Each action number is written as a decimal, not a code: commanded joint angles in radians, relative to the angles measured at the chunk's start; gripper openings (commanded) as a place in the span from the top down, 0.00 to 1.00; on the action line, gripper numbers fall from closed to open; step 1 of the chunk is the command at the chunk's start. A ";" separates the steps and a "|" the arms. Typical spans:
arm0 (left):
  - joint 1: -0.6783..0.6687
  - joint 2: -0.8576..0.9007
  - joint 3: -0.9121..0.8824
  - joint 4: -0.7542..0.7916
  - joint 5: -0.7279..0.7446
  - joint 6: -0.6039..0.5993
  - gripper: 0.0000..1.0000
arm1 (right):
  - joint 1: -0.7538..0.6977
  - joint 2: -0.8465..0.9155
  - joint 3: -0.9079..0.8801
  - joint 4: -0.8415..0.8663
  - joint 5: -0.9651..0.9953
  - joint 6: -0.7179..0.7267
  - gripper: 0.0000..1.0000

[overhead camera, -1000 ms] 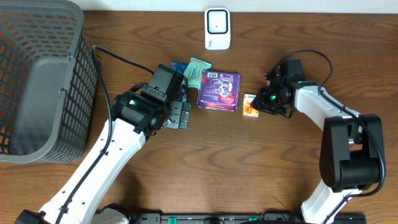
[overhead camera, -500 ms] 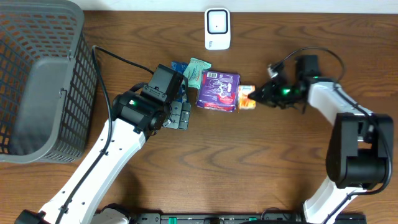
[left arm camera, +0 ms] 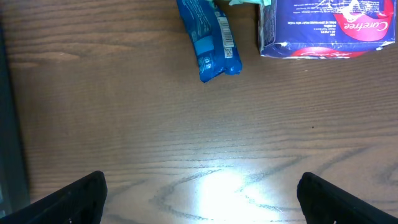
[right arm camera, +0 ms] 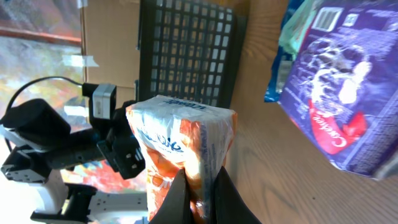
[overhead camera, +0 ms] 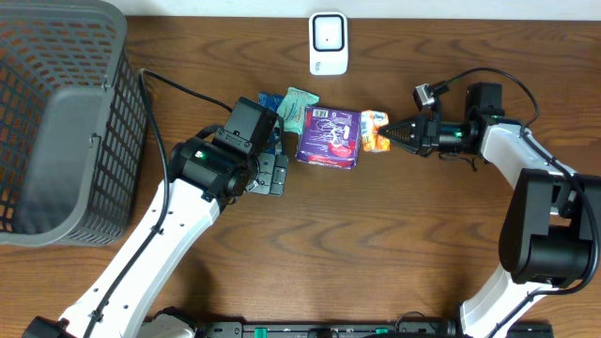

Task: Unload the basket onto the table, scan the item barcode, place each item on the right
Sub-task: 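Lift the orange pack with the right gripper and turn it, then carry the orange pack right and set it down on the table, then grasp the purple Carefree box with the right gripper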

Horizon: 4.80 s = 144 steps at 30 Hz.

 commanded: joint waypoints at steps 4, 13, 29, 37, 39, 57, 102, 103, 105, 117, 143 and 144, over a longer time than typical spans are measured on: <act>0.002 0.004 -0.001 -0.002 -0.005 0.002 0.02 | 0.016 -0.011 0.016 -0.006 0.094 0.033 0.99; 0.002 0.004 -0.001 -0.003 -0.005 0.002 0.02 | 0.023 -0.089 0.099 -0.018 0.575 0.165 0.99; 0.002 0.004 -0.001 -0.002 -0.005 0.002 0.02 | -0.180 -0.108 0.172 -0.138 1.405 -0.034 0.99; 0.002 0.004 -0.001 -0.002 -0.005 0.002 0.03 | -0.280 -0.091 0.172 -0.109 1.389 -0.137 0.97; 0.002 0.004 -0.001 -0.002 -0.005 0.002 0.02 | -0.283 -0.077 0.172 -0.102 1.384 -0.136 0.95; 0.002 0.004 -0.001 -0.002 -0.005 0.002 0.02 | -0.267 0.039 0.179 -0.094 1.041 -0.262 0.68; 0.002 0.004 -0.001 -0.002 -0.005 0.002 0.02 | 0.318 0.040 -0.079 0.300 0.979 0.408 0.41; 0.002 0.004 -0.001 -0.002 -0.005 0.002 0.02 | 0.318 0.040 -0.079 0.307 0.979 0.407 0.46; 0.002 0.004 -0.001 -0.003 -0.005 0.002 0.02 | 0.315 0.040 -0.079 0.317 0.978 0.407 0.84; 0.002 0.004 -0.001 -0.002 -0.005 0.002 0.02 | 0.287 -0.199 -0.027 0.134 1.304 0.244 0.99; 0.002 0.004 -0.001 -0.003 -0.005 0.002 0.02 | 0.684 -0.034 0.027 -0.112 2.309 0.115 0.80; 0.002 0.004 -0.001 -0.002 -0.005 0.002 0.02 | 0.694 -0.034 0.044 -0.115 2.281 0.115 0.71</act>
